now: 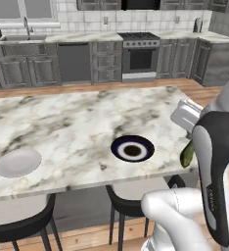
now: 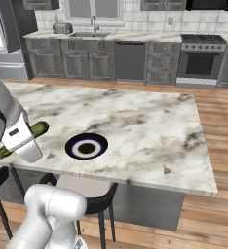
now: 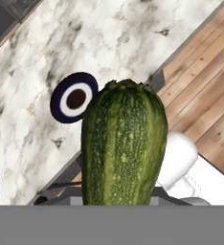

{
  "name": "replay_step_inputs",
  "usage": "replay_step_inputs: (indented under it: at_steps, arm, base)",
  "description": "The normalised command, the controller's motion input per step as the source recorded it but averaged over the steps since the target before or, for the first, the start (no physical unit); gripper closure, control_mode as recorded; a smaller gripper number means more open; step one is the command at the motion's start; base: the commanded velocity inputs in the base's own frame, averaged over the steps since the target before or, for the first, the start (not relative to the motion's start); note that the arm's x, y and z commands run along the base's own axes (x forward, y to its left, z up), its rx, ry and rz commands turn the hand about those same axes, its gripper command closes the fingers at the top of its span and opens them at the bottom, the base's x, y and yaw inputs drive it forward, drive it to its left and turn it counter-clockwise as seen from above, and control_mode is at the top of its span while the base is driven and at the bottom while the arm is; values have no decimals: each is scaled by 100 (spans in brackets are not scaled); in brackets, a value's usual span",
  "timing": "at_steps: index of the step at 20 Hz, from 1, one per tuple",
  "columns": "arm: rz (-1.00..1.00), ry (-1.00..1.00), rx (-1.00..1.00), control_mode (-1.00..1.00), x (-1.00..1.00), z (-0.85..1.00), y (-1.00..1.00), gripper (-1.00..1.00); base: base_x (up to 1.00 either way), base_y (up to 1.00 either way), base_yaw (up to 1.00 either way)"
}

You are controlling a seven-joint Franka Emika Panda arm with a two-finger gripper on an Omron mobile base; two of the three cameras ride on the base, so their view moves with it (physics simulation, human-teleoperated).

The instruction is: Transport the chicken drumstick and squash to the fridge. Place the chicken drumstick on the rack containing meat and place the squash on the rack containing the vegetable, ensuring meats and vegetables are on different racks.

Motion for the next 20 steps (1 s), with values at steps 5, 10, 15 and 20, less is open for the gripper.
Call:
replay_step_inputs:
  at_steps: [5,10,15,20]
  arm:
    - [-5,0,0,-100,-82,58,-1,100]
    - [-4,0,0,100,-43,24,0,100]
    - [0,0,0,100,0,0,0,100]
    - [0,0,0,100,0,0,0,100]
  base:
    - [0,0,0]
    - [-26,0,-2]
    - [-39,26,-1]
    - [-26,100,-1]
